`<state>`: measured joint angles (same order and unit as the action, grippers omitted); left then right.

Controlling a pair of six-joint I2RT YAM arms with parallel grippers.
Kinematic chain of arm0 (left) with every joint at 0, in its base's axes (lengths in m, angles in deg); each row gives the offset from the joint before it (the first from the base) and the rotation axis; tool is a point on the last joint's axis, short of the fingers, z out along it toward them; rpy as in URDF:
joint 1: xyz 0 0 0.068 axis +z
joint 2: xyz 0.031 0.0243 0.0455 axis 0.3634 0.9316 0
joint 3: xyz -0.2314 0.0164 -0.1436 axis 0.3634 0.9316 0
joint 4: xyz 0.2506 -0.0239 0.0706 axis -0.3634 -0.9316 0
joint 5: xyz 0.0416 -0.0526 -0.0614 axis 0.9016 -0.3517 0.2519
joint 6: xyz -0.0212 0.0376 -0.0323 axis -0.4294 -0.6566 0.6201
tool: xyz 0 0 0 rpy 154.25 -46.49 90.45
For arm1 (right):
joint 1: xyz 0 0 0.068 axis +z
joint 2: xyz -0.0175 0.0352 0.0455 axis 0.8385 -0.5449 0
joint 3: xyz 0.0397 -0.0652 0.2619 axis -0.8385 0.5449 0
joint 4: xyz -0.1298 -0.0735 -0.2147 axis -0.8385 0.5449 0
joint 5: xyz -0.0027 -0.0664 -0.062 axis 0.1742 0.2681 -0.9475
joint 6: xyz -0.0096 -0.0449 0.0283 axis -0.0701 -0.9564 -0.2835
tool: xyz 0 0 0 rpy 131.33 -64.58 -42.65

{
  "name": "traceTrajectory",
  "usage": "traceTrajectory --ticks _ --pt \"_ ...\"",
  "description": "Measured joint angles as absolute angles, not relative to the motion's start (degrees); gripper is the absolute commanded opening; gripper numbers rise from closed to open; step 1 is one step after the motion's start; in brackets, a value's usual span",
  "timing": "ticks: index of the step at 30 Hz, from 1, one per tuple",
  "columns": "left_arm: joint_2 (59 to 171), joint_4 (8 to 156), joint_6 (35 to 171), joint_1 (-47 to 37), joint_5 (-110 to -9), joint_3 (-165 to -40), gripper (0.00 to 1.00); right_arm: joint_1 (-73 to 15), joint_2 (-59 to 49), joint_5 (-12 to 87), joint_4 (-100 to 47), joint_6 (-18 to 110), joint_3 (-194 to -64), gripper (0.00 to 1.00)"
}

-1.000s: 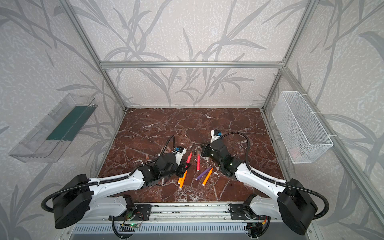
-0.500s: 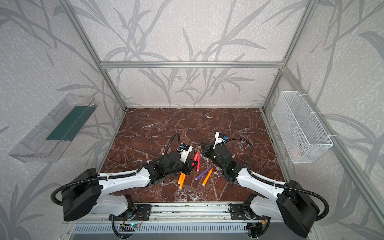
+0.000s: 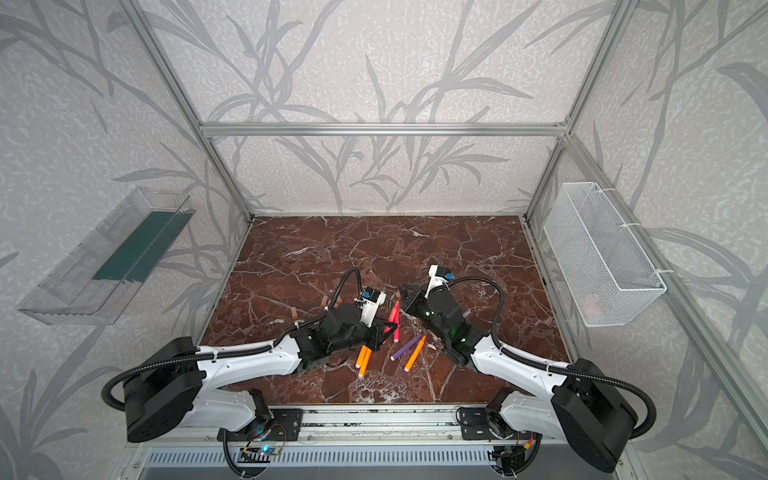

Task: Insert the pens into the pen caps
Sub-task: 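Align the cap over the marker tip with the right gripper while the left holds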

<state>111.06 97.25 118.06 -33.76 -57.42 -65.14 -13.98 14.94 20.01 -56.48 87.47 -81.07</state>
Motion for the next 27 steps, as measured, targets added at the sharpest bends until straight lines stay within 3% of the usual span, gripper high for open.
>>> traceTrajectory --ticks 27 --pt "108.17 94.37 117.73 -34.24 -53.81 -65.09 0.00 -5.76 16.27 12.39 -53.15 82.73 -81.20 0.10"
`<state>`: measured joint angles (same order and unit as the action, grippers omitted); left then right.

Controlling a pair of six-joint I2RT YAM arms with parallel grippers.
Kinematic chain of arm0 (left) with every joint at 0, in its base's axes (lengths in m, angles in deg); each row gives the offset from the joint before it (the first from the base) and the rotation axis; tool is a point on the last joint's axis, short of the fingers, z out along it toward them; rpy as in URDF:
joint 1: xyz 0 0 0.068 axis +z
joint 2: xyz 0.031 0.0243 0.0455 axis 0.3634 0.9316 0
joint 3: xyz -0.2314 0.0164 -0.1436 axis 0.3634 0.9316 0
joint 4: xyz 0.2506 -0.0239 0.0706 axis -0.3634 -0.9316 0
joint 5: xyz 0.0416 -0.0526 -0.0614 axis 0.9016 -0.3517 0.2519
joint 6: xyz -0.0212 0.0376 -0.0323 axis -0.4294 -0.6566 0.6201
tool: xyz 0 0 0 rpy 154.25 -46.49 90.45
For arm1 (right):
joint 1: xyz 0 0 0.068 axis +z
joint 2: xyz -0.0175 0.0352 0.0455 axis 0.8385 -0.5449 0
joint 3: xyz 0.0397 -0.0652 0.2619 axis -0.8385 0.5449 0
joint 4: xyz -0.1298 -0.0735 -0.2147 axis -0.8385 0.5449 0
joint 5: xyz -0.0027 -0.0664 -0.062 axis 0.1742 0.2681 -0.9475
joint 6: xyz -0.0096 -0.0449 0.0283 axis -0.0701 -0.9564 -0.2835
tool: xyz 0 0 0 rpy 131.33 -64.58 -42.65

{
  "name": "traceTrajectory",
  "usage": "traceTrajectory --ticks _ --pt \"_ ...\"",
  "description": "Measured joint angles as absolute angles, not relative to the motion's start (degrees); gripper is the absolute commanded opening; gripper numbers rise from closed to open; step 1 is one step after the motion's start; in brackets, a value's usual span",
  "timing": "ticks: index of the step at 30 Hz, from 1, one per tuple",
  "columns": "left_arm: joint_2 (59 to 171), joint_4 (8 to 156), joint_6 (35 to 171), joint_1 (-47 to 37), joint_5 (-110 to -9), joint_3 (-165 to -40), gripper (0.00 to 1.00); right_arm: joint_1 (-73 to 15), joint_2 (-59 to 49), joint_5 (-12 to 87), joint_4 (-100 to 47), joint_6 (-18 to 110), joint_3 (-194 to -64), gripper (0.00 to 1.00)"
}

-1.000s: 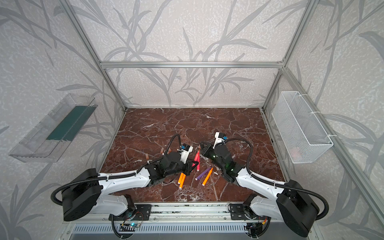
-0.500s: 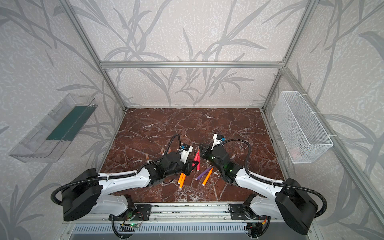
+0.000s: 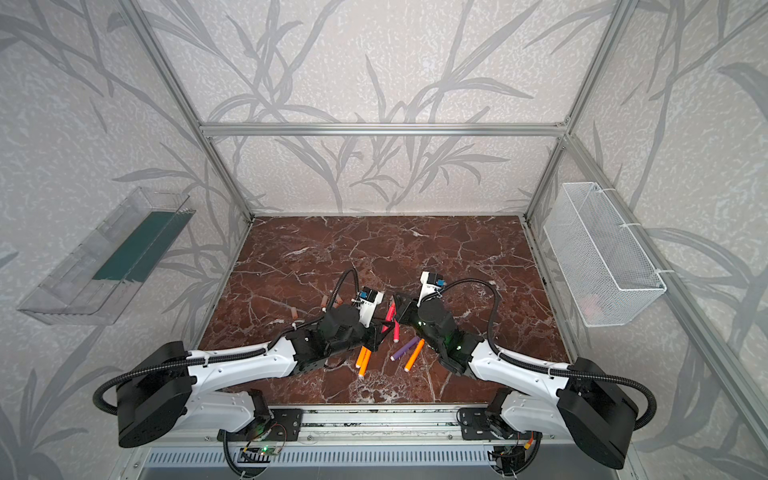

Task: Insert the pens into the pen caps
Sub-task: 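Align the cap over the marker tip with the right gripper while the left holds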

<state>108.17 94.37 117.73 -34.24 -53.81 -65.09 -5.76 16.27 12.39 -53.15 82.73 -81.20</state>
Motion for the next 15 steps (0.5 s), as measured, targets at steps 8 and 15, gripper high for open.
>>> traceTrajectory --ticks 8,15 --pt "105.68 90.65 116.25 -34.50 -51.32 -65.09 0.00 -2.63 14.50 8.41 -46.90 81.57 -85.90 0.12" --pt "103.58 88.58 115.68 -34.50 -49.00 -64.26 0.00 -2.30 11.97 10.53 -51.45 81.22 -85.66 0.22"
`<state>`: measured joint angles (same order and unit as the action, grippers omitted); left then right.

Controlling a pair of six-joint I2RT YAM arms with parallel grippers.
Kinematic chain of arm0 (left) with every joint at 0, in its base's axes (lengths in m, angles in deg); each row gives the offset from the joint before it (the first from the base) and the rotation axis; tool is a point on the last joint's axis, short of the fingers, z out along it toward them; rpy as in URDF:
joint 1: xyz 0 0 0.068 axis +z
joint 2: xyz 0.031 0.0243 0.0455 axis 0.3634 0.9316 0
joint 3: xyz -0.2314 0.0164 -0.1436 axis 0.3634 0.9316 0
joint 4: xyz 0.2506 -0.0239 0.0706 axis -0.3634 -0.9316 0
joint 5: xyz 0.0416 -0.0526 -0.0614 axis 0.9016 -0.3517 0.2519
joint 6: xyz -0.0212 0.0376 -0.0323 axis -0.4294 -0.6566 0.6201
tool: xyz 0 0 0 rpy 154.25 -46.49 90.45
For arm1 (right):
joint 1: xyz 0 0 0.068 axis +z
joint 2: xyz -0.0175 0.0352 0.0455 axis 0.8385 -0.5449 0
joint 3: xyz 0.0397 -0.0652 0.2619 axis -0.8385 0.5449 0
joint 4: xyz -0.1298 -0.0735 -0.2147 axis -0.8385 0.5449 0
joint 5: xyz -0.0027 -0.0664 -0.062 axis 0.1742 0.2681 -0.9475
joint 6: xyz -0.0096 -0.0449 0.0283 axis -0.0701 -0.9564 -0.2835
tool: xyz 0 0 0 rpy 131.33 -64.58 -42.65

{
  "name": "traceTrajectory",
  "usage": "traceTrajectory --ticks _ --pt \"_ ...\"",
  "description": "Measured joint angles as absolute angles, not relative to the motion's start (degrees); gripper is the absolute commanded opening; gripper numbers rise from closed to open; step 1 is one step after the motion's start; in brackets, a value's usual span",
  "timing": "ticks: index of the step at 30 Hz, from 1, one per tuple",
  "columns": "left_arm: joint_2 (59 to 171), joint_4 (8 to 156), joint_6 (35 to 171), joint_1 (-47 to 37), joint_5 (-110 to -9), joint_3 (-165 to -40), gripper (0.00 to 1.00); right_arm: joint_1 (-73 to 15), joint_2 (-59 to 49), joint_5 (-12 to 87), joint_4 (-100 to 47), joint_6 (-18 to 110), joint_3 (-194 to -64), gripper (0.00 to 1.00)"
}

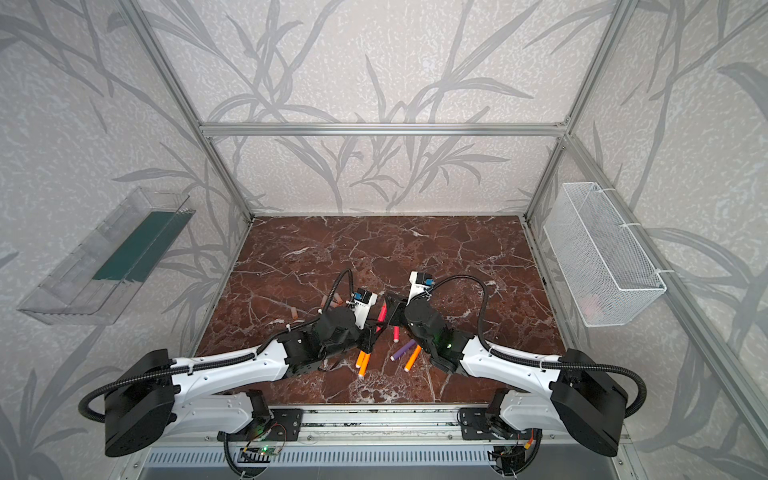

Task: Insert the pens into the pen caps
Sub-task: 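Align the cap over the marker tip with the right gripper while the left holds, then push the cap down onto the marker tip with the right gripper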

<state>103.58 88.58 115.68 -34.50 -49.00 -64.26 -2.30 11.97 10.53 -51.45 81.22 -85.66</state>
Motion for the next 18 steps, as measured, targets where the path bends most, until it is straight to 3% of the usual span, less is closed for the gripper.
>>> traceTrajectory --ticks 4,12,18 --pt "102.03 90.35 115.24 -34.11 -48.26 -64.15 0.00 -0.80 11.99 13.83 -51.80 80.94 -85.25 0.35" --pt "101.51 92.80 112.86 -33.98 -49.09 -62.75 0.00 -0.45 16.58 13.30 -49.79 79.12 -84.96 0.76" --pt "101.51 94.39 111.07 -33.98 -51.32 -60.66 0.00 -0.45 24.60 9.28 -47.08 76.92 -84.90 0.83"
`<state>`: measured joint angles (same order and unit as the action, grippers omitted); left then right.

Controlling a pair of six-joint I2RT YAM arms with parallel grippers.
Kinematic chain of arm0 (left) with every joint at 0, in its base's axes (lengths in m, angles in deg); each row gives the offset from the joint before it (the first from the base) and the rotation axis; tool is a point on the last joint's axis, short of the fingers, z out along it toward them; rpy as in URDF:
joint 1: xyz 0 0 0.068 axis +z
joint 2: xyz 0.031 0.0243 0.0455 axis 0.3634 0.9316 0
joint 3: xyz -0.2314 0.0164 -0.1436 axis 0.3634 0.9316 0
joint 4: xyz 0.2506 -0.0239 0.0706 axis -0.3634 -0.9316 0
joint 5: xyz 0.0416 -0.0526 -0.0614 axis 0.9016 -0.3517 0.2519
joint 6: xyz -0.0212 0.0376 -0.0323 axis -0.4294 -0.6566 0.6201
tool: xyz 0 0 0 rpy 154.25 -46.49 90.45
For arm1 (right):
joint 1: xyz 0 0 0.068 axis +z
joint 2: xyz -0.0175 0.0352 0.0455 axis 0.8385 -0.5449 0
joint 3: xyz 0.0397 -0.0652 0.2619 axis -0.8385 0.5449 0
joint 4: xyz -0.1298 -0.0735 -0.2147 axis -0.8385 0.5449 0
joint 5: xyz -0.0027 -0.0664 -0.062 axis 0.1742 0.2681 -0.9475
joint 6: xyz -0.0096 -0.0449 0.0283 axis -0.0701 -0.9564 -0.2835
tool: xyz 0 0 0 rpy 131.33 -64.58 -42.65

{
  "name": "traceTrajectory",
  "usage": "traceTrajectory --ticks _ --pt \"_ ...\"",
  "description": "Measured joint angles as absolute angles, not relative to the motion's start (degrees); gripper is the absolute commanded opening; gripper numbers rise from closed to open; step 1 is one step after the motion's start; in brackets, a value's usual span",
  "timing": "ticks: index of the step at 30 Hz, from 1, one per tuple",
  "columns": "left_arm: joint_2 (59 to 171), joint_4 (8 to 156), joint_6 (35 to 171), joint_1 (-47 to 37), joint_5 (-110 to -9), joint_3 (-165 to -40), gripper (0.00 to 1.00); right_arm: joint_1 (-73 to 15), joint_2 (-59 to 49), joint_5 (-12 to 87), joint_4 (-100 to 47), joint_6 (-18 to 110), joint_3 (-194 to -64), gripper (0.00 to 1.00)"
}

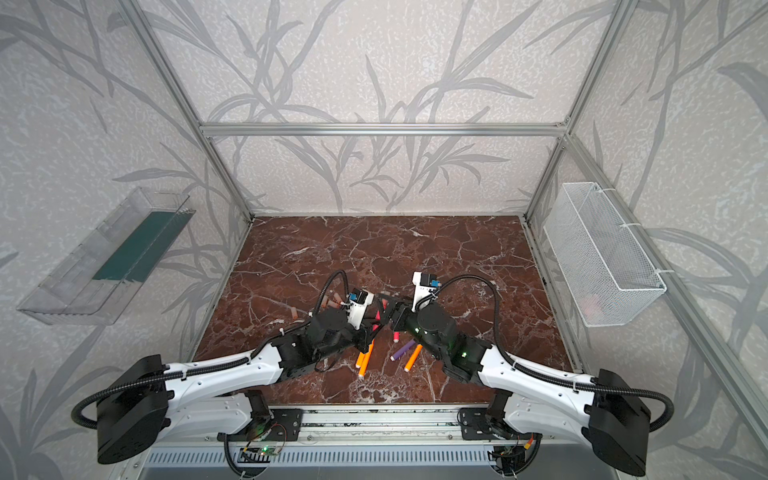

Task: Insert the pens into the pen caps
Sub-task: 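Push the cap down onto the marker tip with the right gripper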

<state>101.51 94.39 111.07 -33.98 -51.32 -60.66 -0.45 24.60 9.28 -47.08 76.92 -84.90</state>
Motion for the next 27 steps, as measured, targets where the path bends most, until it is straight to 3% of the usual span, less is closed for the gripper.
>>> traceTrajectory --ticks 9,18,27 --pt "101.51 96.12 109.34 -34.02 -54.12 -60.07 0.00 -0.62 21.32 5.89 -47.01 76.41 -84.96 0.82" --pt "101.51 96.49 108.82 -34.07 -54.73 -59.96 0.00 -1.50 15.07 6.38 -47.14 76.41 -86.71 0.53" --pt "101.51 96.58 108.82 -34.09 -55.17 -59.96 0.00 -2.39 12.21 8.17 -47.49 75.50 -88.87 0.39"
